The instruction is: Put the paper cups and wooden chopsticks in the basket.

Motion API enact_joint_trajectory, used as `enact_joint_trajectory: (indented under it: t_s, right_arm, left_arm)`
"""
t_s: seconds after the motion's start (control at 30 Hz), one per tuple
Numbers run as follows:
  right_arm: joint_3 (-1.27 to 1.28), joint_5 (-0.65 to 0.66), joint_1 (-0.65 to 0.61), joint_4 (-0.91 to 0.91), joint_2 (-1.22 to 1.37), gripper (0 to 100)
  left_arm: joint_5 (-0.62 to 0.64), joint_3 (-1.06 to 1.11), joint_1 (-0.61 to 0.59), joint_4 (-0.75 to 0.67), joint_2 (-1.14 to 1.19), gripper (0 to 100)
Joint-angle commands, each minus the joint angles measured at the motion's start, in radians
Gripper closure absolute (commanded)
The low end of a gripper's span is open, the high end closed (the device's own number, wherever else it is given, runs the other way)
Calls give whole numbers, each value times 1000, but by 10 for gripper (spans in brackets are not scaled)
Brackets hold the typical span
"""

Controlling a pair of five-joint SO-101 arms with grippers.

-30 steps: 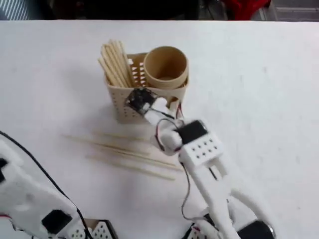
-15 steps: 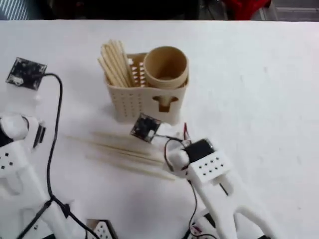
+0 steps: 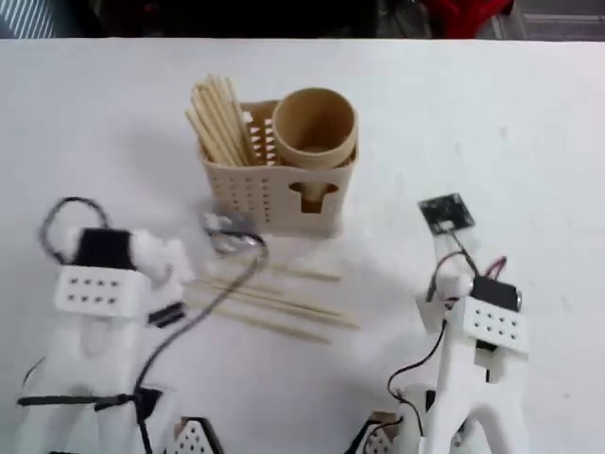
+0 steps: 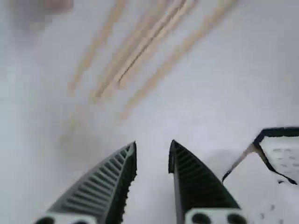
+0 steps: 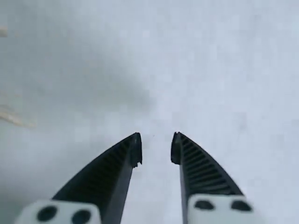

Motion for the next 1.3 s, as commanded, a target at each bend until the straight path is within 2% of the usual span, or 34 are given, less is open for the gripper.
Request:
enact_joint_trajectory:
  t_s: [0.0, 0.07, 0.17, 0.4, 0.53, 0.7, 0.93, 1.03, 1.17, 1.27]
  right_arm:
    - [83, 12, 47, -93, -16, 844]
    - [138, 12, 48, -148, -16, 842]
    - [204, 11, 48, -223, -16, 841]
    - [216, 3, 54, -234, -24, 843]
    - [216, 3, 54, -234, -21, 843]
    - [216, 3, 54, -236, -18, 843]
    - [216, 3, 53, -236, -18, 843]
    - [216, 3, 50, -236, -16, 843]
    - [216, 3, 48, -236, -16, 843]
    - [218, 3, 48, -236, -16, 843]
  left_arm:
    - [0, 31, 239, -115, -22, 817]
    - [-11, 66, 295, -180, -22, 772]
    - [-11, 158, 346, -364, -22, 775]
    - [-15, 310, 349, -678, -16, 775]
    - [-35, 328, 348, -787, 113, 775]
    - [-41, 213, 357, -772, 371, 788]
    - [-43, 60, 349, -741, 613, 789]
    - [-41, 29, 349, -720, 648, 804]
    - [-44, 25, 358, -701, 650, 893]
    - [-77, 26, 358, -697, 648, 919]
